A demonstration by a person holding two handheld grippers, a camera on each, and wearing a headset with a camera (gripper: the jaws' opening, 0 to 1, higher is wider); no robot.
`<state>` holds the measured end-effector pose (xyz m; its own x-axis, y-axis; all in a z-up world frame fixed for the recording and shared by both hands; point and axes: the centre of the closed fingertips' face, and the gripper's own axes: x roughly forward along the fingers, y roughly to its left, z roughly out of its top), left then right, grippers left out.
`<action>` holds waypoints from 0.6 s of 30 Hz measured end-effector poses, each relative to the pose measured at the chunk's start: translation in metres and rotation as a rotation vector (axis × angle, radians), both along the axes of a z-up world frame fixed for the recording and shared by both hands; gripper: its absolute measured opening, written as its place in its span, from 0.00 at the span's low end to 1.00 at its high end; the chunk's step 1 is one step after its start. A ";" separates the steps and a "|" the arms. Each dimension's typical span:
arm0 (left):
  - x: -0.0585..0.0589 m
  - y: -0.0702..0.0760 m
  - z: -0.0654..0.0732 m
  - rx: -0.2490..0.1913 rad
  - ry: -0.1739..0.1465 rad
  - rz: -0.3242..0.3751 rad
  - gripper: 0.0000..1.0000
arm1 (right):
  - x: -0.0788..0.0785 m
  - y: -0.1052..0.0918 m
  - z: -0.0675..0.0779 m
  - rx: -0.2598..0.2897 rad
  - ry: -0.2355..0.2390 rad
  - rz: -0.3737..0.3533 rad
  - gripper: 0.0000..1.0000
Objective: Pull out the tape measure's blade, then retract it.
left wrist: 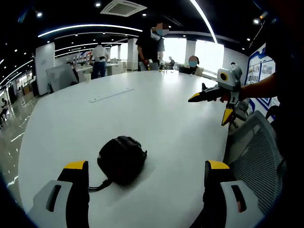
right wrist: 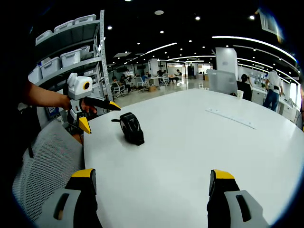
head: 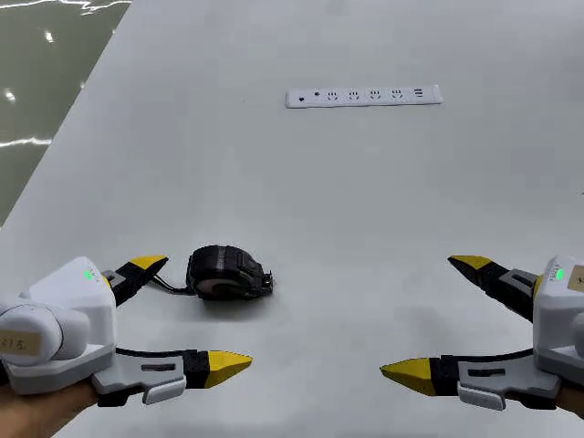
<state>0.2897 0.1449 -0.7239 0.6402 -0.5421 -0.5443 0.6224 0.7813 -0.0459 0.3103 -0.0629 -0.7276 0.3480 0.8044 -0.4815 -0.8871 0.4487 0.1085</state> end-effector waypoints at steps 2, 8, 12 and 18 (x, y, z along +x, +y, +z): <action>0.002 0.000 0.000 0.001 0.001 -0.006 0.99 | 0.001 0.001 -0.001 -0.002 0.001 0.008 0.99; 0.006 -0.001 -0.003 0.014 0.009 -0.036 0.99 | 0.004 0.006 -0.005 -0.009 0.006 0.041 0.99; 0.010 -0.001 -0.004 0.024 0.011 -0.054 0.99 | 0.008 0.009 -0.007 -0.019 0.006 0.065 0.99; 0.018 0.000 -0.004 0.037 0.013 -0.076 0.99 | 0.012 0.016 -0.009 -0.025 0.002 0.108 0.95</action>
<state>0.3073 0.1451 -0.7279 0.5906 -0.5682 -0.5730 0.6799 0.7328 -0.0259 0.3224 -0.0471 -0.7370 0.2591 0.8250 -0.5023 -0.9302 0.3531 0.1002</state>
